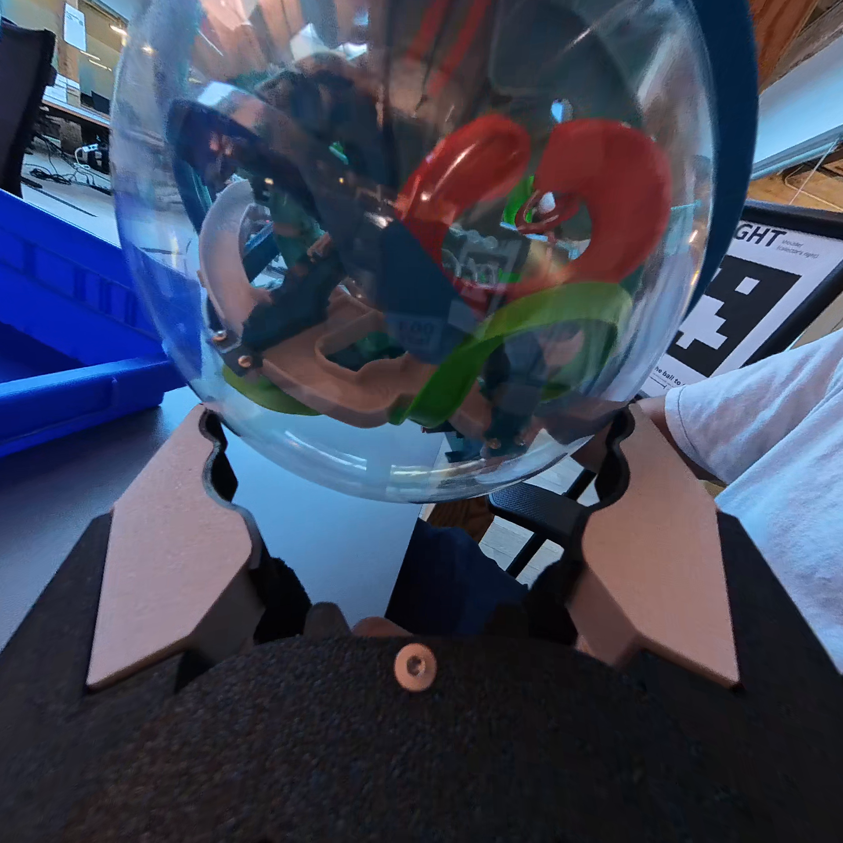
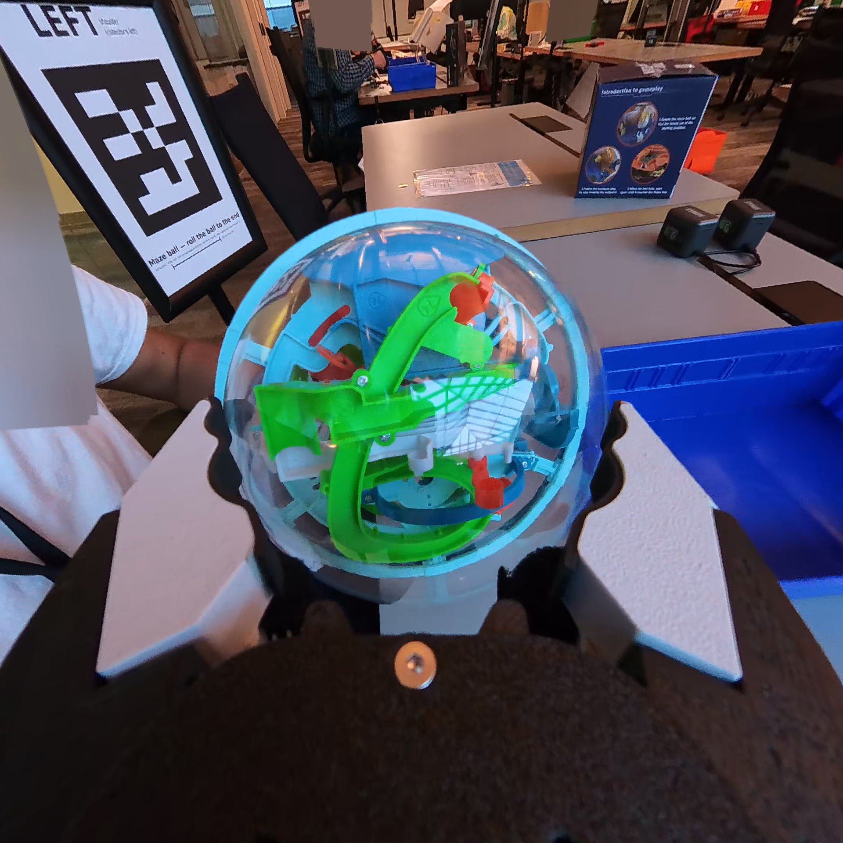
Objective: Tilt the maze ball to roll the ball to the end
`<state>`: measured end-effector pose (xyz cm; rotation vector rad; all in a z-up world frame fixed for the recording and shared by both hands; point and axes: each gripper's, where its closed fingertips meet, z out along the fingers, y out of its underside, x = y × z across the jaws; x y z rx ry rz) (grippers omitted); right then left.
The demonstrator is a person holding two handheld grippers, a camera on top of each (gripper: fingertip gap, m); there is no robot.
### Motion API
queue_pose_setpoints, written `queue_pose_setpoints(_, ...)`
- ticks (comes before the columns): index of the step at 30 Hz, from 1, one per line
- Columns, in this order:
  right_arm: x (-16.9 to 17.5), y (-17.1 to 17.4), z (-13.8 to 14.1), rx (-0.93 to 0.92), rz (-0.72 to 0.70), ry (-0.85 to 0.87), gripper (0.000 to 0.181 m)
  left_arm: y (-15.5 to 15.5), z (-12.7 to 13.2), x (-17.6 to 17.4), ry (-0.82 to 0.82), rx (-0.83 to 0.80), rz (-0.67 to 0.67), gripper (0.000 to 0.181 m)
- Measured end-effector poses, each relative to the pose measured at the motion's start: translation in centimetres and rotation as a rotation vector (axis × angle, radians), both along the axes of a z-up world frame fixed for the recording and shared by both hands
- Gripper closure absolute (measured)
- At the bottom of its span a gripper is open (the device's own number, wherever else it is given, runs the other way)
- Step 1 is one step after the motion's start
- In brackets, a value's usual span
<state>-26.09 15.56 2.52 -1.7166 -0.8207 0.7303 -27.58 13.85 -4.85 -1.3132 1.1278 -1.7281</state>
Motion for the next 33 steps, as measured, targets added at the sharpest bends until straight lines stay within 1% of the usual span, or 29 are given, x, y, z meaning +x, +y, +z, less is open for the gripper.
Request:
queue_pose_setpoints(5, 0.3, 0.7, -0.4, -0.069, -0.007, 0.012, 0.027, 0.4, 0.0, 0.0, 0.009, -0.062, 0.001, 0.023)
queue_pose_setpoints(10, 0.4, 2.2, -0.8, -0.189, -0.048, 0.057, 0.027, 0.4, -0.6, 0.2, 0.046, -0.218, -0.061, 0.023)
queue_pose_setpoints(13, 0.7, 3.1, -1.2, -0.267, -0.098, 0.099, 0.027, 0.7, -0.7, 0.3, 0.052, -0.319, -0.093, 0.023)
queue_pose_setpoints(18, 1.7, 4.0, -3.1, -0.404, -0.166, 0.197, 0.027, 1.4, -1.4, 0.3, 0.112, -0.461, -0.117, 0.023)
queue_pose_setpoints(23, 2.4, 4.6, -4.6, -0.486, -0.211, 0.268, 0.027, 1.0, -2.5, 0.7, 0.174, -0.574, -0.16, 0.023)
queue_pose_setpoints(28, 2.7, 5.0, -5.1, -0.523, -0.234, 0.297, 0.027, 0.8, -2.8, 0.9, 0.196, -0.634, -0.183, 0.023)
queue_pose_setpoints(33, 2.6, 5.6, -5.1, -0.572, -0.234, 0.263, 0.027, 1.3, -2.6, 0.8, 0.18, -0.668, -0.195, 0.023)
